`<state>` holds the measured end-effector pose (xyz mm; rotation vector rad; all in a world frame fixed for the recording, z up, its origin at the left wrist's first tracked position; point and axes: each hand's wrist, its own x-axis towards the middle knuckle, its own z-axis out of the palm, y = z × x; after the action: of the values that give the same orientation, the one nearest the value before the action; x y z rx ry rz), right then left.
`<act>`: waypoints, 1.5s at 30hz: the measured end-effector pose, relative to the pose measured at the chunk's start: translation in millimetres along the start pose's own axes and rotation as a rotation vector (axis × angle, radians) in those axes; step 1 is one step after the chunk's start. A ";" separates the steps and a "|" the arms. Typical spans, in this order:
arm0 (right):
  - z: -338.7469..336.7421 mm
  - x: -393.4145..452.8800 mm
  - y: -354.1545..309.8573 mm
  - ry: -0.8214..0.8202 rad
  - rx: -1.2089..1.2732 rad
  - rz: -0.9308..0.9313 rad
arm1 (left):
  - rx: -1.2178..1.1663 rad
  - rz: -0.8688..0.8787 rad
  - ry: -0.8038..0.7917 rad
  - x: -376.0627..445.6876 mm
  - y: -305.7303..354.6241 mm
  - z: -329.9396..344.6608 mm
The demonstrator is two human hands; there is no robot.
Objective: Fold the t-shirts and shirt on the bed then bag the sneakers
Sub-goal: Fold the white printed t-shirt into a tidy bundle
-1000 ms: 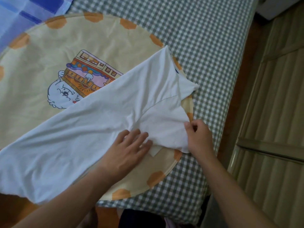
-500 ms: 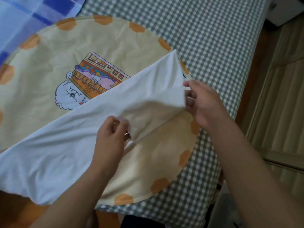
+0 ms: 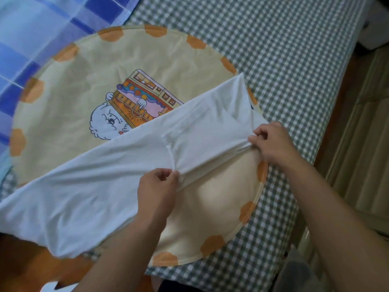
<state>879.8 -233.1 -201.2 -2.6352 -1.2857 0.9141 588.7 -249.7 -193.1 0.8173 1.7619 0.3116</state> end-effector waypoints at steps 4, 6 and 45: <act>1.0 -9.4 -1.7 0.013 -0.073 0.080 | 0.055 -0.057 -0.098 -0.4 -4.2 -1.6; 1.2 -15.1 -15.1 0.125 -0.115 0.089 | 0.232 0.050 -0.092 -2.3 -3.9 -2.9; -43.9 30.0 -74.9 -0.289 0.501 -0.045 | 0.257 0.913 0.046 48.0 31.5 -29.3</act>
<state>865.5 -154.1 -156.5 -2.1367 -0.9862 1.4306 566.5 -189.7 -199.8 1.7944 1.3805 0.7064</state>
